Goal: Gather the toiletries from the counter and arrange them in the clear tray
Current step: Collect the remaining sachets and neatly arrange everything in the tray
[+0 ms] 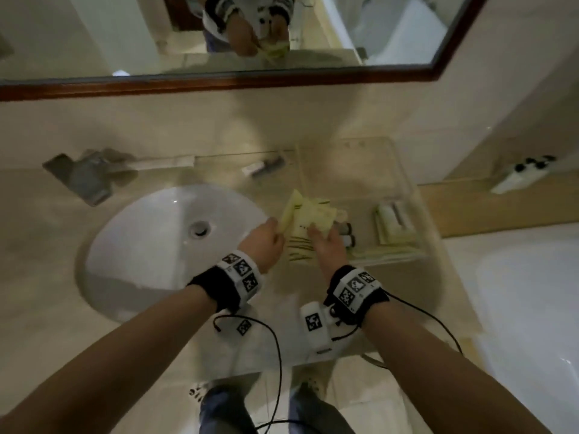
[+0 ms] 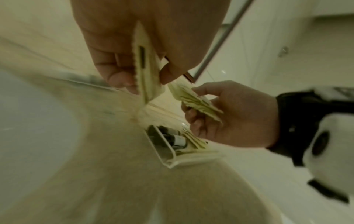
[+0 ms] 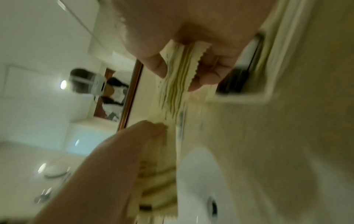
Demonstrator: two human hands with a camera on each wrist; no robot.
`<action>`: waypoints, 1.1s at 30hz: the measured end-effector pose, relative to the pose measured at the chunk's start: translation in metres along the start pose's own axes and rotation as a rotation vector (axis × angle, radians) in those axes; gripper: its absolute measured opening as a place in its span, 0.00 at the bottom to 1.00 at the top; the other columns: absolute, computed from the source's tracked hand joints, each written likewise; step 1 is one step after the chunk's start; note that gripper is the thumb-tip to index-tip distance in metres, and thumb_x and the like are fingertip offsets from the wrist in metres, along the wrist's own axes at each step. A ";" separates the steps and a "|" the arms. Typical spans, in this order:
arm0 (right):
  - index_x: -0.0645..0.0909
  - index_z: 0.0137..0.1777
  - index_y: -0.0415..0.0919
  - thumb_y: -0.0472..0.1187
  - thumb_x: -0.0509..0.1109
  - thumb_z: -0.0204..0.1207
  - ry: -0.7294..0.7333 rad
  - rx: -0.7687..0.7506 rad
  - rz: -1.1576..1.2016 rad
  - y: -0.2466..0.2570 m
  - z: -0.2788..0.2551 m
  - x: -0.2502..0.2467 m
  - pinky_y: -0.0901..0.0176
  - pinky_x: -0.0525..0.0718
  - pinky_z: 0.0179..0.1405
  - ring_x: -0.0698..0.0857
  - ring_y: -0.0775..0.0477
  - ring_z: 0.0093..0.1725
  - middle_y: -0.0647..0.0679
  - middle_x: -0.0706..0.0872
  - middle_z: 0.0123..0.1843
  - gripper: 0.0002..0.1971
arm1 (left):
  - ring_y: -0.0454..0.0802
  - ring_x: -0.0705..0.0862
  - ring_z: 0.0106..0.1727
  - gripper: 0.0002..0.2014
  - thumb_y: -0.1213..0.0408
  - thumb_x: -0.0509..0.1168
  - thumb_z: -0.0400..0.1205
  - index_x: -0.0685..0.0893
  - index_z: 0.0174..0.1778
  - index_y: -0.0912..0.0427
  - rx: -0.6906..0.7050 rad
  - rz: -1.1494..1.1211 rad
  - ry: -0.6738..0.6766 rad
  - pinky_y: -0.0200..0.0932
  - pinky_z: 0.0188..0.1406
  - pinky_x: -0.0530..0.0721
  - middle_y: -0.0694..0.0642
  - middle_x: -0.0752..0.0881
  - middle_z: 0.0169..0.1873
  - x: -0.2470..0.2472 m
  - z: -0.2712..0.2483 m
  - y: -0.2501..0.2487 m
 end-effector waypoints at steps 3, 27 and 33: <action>0.66 0.76 0.44 0.49 0.63 0.79 -0.220 0.050 0.096 -0.007 0.011 -0.093 0.40 0.74 0.72 0.75 0.41 0.71 0.44 0.75 0.73 0.26 | 0.63 0.81 0.57 0.17 0.64 0.52 0.85 0.71 0.68 0.65 0.177 0.203 0.040 0.51 0.54 0.79 0.65 0.79 0.62 0.042 0.019 -0.065; 0.74 0.68 0.38 0.36 0.60 0.81 -0.395 0.014 0.246 -0.024 0.049 -0.219 0.63 0.84 0.45 0.83 0.45 0.57 0.46 0.83 0.58 0.15 | 0.61 0.75 0.62 0.20 0.61 0.53 0.85 0.73 0.73 0.56 0.653 0.663 0.111 0.50 0.58 0.74 0.61 0.77 0.60 0.150 0.064 -0.147; 0.76 0.58 0.44 0.37 0.56 0.82 -0.315 0.058 0.226 -0.016 0.068 -0.194 0.55 0.83 0.45 0.84 0.47 0.49 0.48 0.84 0.51 0.10 | 0.61 0.77 0.63 0.18 0.58 0.51 0.86 0.75 0.71 0.53 0.595 0.504 0.303 0.51 0.61 0.77 0.61 0.78 0.61 0.145 0.076 -0.145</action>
Point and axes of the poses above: each hand's wrist, its own z-axis towards the middle knuckle, its own x-axis out of the palm, y = z × x, the point moved 9 cm from there along z, towards the middle knuckle
